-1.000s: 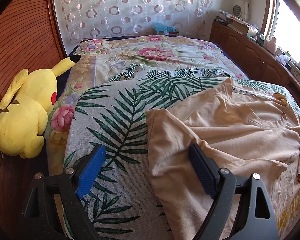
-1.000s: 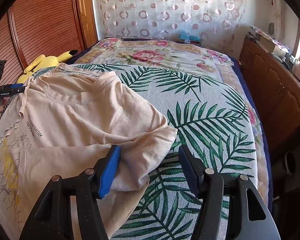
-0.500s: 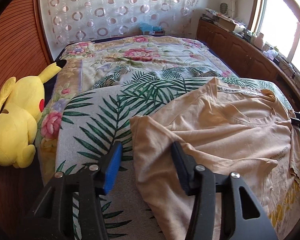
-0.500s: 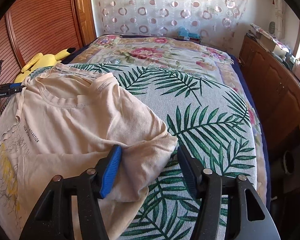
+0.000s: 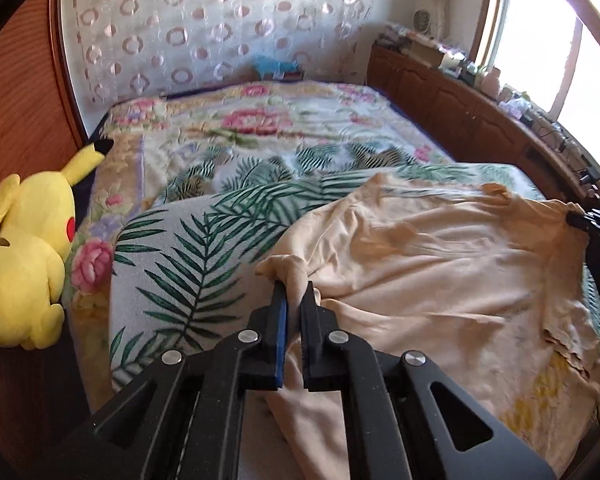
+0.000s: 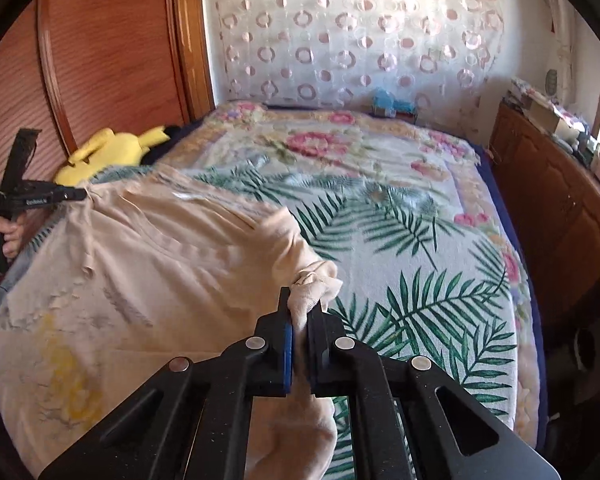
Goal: Fold small clothes
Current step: 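Close the left tool on the shirt's hem while the right tool grips it too, then lift the gripped hem high with both tools, raising the shirt off the bed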
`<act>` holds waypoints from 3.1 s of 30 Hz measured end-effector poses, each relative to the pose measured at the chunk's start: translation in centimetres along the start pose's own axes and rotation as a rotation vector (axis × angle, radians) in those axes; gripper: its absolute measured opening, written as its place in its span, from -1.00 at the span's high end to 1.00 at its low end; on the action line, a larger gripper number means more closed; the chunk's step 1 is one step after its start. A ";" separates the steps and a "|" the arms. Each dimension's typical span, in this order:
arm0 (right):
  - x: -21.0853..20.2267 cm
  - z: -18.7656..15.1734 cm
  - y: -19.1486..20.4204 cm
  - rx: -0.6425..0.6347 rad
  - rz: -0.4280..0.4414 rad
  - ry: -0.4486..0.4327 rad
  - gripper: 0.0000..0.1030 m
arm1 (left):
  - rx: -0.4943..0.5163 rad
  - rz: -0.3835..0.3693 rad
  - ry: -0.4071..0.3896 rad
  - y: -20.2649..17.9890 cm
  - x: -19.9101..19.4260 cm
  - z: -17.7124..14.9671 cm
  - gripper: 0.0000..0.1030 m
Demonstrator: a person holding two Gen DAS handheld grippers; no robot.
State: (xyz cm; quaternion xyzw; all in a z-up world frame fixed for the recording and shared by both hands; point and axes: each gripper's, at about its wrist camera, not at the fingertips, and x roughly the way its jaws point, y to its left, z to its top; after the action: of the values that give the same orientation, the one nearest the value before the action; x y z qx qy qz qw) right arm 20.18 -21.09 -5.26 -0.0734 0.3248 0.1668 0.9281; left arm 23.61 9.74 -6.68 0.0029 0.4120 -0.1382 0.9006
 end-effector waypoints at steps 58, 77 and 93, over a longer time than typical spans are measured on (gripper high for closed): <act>-9.4 -14.1 2.0 0.040 0.009 0.073 0.15 | 0.026 0.125 -0.063 -3.7 -12.0 -12.9 -0.56; -5.7 -14.7 0.4 0.084 -0.005 0.145 -0.07 | -0.021 0.090 0.120 -1.6 -6.4 -13.7 -0.57; -6.2 -15.4 2.1 0.032 0.070 0.138 0.66 | 0.005 -0.036 0.107 -3.2 -7.3 -13.9 0.70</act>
State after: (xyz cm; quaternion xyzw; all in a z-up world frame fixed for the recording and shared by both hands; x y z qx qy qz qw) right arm 6.01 -24.50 -13.45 -0.0587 0.3930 0.1886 0.8981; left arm 7.93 10.08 -10.07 0.0052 0.4593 -0.1548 0.8746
